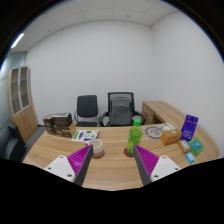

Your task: Pour water

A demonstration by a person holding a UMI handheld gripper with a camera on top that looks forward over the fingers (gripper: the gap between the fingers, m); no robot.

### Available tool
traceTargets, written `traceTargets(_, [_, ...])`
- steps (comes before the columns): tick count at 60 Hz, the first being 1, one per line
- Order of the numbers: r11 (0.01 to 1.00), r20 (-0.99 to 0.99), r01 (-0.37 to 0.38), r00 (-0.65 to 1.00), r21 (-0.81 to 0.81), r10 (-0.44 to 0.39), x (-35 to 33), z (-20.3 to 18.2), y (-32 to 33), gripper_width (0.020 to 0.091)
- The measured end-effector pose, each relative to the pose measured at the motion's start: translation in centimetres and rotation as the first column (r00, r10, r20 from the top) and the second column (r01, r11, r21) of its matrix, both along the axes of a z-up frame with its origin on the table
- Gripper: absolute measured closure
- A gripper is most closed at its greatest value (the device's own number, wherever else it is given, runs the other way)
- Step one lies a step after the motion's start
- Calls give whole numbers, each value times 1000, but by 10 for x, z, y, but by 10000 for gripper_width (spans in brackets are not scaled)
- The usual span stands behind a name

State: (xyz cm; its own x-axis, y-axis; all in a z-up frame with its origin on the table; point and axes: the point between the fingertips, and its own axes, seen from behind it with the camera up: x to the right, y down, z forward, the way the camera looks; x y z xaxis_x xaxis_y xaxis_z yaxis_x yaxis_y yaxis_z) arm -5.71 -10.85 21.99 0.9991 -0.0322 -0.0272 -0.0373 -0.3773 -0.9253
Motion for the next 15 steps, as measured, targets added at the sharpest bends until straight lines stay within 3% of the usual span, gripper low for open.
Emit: traceTargets(15, [999, -12, 11, 1000, 48, -10, -9, 21, 6, 289])
